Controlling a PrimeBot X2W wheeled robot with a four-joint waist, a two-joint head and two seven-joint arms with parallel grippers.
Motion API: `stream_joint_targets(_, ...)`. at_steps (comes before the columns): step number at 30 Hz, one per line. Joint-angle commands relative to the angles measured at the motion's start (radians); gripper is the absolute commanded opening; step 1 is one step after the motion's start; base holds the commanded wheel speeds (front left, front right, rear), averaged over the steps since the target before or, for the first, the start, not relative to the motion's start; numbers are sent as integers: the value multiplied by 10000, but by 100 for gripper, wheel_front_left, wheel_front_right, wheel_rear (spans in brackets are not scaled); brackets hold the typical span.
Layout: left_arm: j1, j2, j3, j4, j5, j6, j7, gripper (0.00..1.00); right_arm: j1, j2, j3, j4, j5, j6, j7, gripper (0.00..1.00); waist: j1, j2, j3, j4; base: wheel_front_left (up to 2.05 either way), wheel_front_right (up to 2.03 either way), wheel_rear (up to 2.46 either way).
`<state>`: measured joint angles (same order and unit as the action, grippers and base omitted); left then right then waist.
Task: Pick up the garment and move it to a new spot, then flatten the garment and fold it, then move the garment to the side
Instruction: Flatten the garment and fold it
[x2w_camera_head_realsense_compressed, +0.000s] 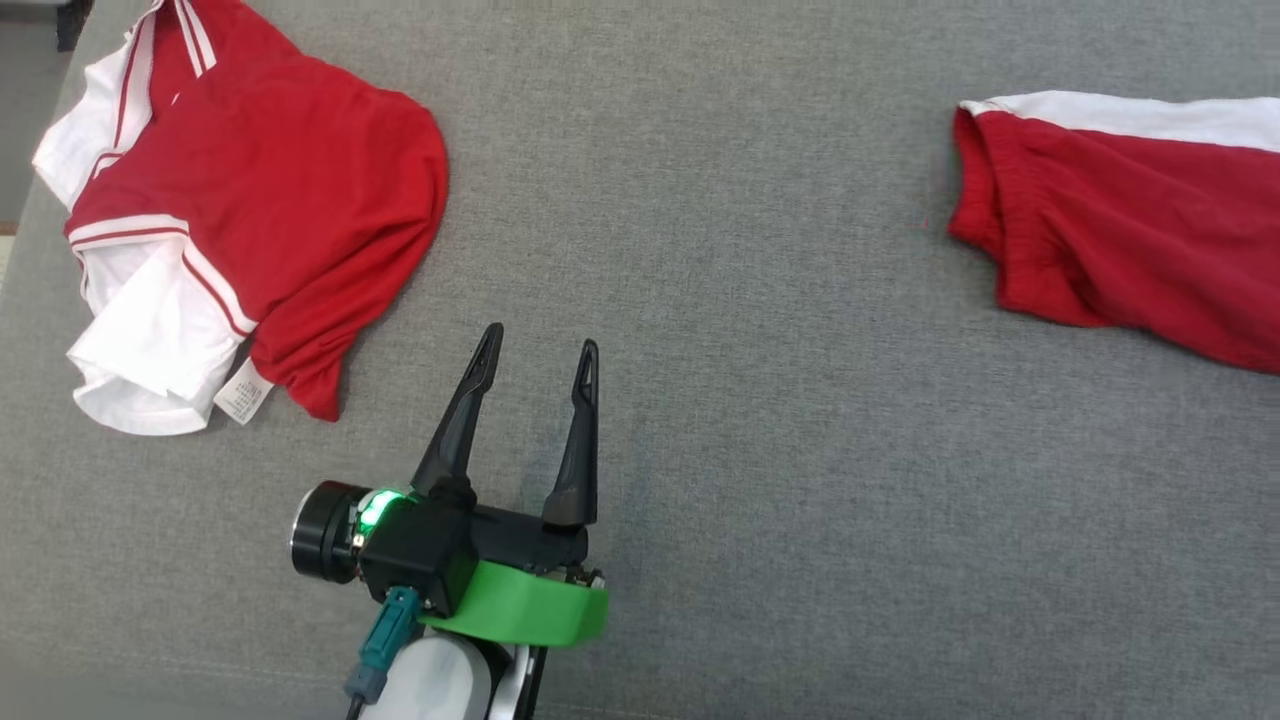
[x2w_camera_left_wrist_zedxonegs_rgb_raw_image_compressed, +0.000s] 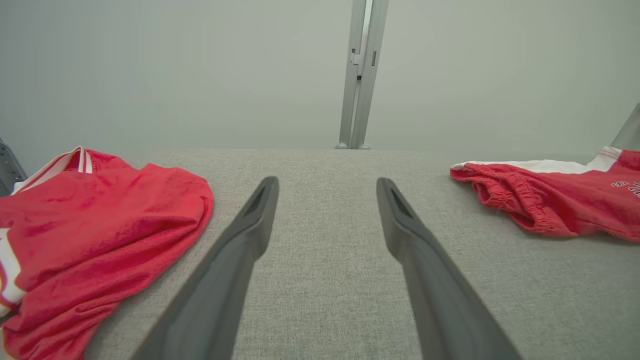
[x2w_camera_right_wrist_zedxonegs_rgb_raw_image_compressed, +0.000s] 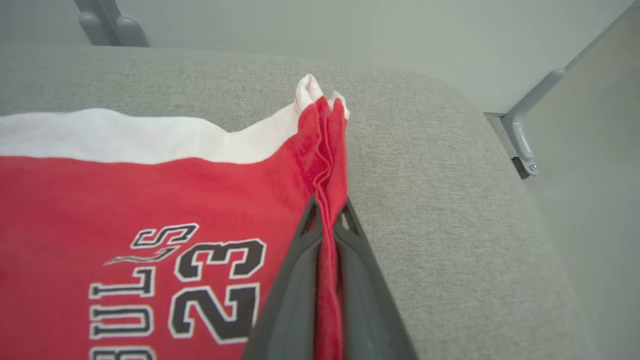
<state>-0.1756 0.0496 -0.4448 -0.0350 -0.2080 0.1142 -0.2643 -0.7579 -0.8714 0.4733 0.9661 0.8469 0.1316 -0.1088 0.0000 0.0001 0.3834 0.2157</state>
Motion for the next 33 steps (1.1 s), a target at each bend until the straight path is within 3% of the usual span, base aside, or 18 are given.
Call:
stream_joint_targets(1,192,21,78,23,89,-47,0,100,34,-114,59,0,-136,-17,-51,0,0,-1,-358,-356,0,0,0)
stream_joint_targets(4,223,19,73,84,99,-116,0,100,-327,-287,136,-164,-298,-17,46,0,0,-1,-535,-444,0,0,0)
stream_joint_targets(9,366,20,6,284,-26,-136,0,100,-749,288,377,-745,-586,-16,87,0,0,-1,-1053,-464,0,0,0)
stream_joint_targets(18,697,20,-159,459,-219,-98,1,100,-769,2378,419,-1515,-1277,-16,279,0,0,-1,-1830,-108,0,0,0)
stream_joint_targets(20,720,20,-200,510,-285,-62,1,100,-540,3308,307,-1640,-1634,-16,512,0,0,-1,-1908,280,0,0,0)
stream_joint_targets(24,695,20,-239,478,-411,-31,0,100,-323,3988,236,-1435,-1895,-16,746,0,0,-1,-1863,516,0,0,0)
stream_joint_targets(25,680,20,-262,489,-455,-28,0,100,-257,4150,212,-1398,-1924,-16,799,12,0,-1,-1853,559,0,0,0)
stream_joint_targets(26,669,20,-275,497,-481,-20,0,100,-221,4250,210,-1390,-1961,-16,831,37,0,-1,-1847,581,0,0,0)
stream_joint_targets(27,661,20,-282,497,-517,11,1,100,-181,4397,164,-1436,-1928,-16,823,100,0,-1,-1841,593,0,0,0)
stream_joint_targets(33,810,20,-131,505,-551,110,1,100,267,4752,-62,-2413,-1499,-16,515,100,0,-1,-2006,314,0,0,0)
